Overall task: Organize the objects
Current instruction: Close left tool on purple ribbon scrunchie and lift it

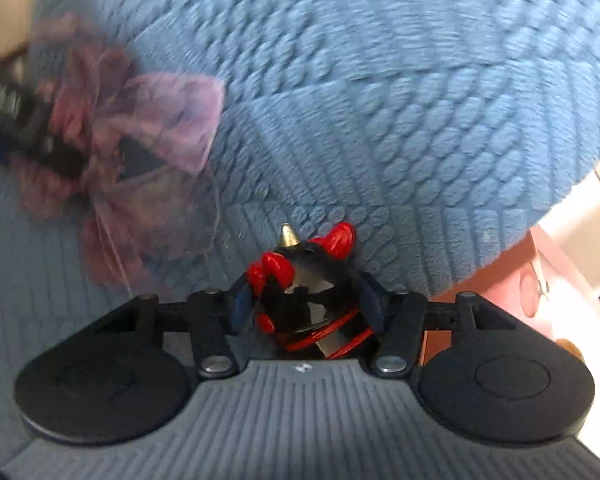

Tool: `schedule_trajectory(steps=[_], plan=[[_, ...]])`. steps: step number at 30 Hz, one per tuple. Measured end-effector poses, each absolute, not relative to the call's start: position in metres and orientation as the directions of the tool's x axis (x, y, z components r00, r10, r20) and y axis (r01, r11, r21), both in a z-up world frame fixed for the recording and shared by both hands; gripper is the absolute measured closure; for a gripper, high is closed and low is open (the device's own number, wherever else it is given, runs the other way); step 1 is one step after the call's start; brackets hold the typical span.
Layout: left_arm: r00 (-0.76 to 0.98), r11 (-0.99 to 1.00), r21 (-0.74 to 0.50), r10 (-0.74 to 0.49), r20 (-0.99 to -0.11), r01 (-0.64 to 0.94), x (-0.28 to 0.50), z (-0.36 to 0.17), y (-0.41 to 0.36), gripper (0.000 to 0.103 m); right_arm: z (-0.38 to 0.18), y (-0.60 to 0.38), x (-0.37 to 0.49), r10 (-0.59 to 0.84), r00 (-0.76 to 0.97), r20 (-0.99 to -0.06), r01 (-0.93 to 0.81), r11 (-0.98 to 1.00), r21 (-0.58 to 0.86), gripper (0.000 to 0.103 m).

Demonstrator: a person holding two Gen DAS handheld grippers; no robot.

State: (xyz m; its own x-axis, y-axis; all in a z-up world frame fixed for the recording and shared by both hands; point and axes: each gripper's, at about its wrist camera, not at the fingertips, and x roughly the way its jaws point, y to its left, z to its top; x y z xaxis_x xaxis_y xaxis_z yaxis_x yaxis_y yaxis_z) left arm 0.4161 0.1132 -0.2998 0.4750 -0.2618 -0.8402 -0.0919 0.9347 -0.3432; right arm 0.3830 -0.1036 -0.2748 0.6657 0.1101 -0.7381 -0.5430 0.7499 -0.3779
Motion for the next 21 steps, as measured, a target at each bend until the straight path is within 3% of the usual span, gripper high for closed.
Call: schedule_trajectory(steps=[8,13,21], plan=[[0.485,0.933,-0.346,-0.259,-0.835,-0.098,0.424,-0.304,0.093,0.019,-0.245,-0.115,0.37,0.255,0.659,-0.708,-0.514,0.84,-0.176,0.045],[0.499,0.935,-0.339,-0.247,-0.831,-0.101,0.423,-0.304,0.093,0.019,-0.259,-0.107,0.357,0.247,0.627,-0.739,-0.533,0.828,-0.176,0.045],[0.563,0.986,-0.163,-0.11,-0.819,-0.045,0.407,-0.298,0.059,0.019,-0.279,-0.109,0.319,0.238,0.621,-0.747,-0.514,0.843,-0.159,0.045]])
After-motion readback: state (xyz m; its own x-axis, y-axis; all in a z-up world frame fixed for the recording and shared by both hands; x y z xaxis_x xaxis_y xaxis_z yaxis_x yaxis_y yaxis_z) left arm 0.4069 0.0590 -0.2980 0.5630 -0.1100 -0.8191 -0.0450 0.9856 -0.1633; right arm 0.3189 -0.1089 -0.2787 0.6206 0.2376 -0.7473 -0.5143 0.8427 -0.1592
